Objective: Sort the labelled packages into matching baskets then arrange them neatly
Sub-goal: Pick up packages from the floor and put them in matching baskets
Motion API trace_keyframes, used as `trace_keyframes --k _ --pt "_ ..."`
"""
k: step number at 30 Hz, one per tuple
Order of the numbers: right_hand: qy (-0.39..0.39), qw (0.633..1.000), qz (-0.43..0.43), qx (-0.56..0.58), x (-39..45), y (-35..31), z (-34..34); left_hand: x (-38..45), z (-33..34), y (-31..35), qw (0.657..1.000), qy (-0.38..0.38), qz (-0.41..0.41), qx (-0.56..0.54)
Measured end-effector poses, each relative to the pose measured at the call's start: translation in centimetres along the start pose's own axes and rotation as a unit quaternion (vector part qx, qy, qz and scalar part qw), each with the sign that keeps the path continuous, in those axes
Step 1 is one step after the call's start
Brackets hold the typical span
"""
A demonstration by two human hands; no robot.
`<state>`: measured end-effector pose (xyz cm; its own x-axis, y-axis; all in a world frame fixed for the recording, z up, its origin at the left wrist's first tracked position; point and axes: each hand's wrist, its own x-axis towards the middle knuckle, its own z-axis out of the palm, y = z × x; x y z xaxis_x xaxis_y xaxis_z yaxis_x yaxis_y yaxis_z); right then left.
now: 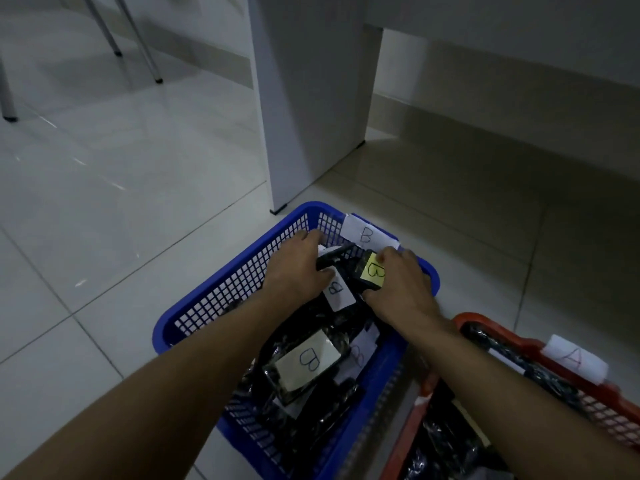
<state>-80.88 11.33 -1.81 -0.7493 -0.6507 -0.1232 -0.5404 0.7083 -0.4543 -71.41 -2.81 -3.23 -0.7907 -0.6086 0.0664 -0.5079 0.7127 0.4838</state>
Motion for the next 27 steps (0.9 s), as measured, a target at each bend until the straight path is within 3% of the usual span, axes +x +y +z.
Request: trace_keyframes --k 6,11,20,27 --pt "0.034 0.994 -0.108 -0.010 -1.2 -3.4 -0.9 -2.4 -4.3 -1.7 0.999 0.030 0.019 0.041" --pt "0.008 0.973 -0.231 -0.004 -3.0 -10.3 0.8 -7.2 -11.0 -6.2 0.995 0.045 0.007 0.087" --pt "-0.097 0.907 -0.409 -0.003 -11.4 -29.0 8.2 -24.4 -23.2 -19.1 0.977 0.082 -0.151 0.125" --pt "-0.160 0.872 -0.461 0.050 -21.0 -38.8 17.8 -40.4 -25.9 -29.3 0.939 0.129 -0.310 0.077"
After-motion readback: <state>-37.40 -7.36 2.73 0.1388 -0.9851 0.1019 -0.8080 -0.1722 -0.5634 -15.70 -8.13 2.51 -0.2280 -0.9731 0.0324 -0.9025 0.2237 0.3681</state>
